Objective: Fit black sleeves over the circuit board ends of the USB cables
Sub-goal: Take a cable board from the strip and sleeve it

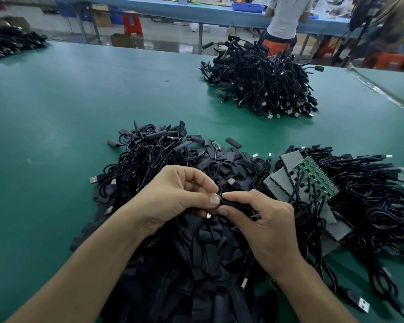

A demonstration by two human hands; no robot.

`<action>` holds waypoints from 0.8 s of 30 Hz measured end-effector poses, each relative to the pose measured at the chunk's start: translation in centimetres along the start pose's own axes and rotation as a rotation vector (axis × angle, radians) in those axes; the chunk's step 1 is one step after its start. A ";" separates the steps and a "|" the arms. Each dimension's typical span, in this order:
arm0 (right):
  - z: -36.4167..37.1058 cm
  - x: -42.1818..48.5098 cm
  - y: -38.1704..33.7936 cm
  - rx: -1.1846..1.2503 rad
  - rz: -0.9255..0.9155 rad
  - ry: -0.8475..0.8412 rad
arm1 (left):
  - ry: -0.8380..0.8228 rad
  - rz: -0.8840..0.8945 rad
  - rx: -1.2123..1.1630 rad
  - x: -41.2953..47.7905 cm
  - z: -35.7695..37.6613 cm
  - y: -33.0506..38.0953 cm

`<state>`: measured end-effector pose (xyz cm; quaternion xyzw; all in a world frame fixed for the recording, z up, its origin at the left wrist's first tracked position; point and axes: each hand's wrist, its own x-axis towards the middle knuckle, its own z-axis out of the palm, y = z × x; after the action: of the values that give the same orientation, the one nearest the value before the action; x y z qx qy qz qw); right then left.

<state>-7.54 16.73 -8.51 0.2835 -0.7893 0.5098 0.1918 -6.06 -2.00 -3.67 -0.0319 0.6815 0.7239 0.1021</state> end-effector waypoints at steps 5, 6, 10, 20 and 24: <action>0.1 0.1 -0.2 -0.003 0.023 0.031 | -0.002 -0.016 -0.025 0.2 -0.2 -0.2; 0.1 0.1 -0.2 -0.006 0.038 0.051 | 0.000 -0.017 -0.036 0.1 -0.1 -0.2; 0.0 0.1 -0.2 0.025 0.151 0.199 | 0.068 -0.019 -0.085 0.2 0.0 -0.1; 0.3 0.0 0.0 0.070 0.187 0.212 | 0.128 -0.011 -0.111 0.3 0.2 -0.2; 0.3 0.0 0.1 0.106 0.213 0.173 | 0.139 -0.008 -0.122 0.4 0.1 -0.2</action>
<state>-7.58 16.46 -8.70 0.1627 -0.7675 0.5906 0.1887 -6.37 -1.84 -3.91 -0.0909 0.6416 0.7596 0.0557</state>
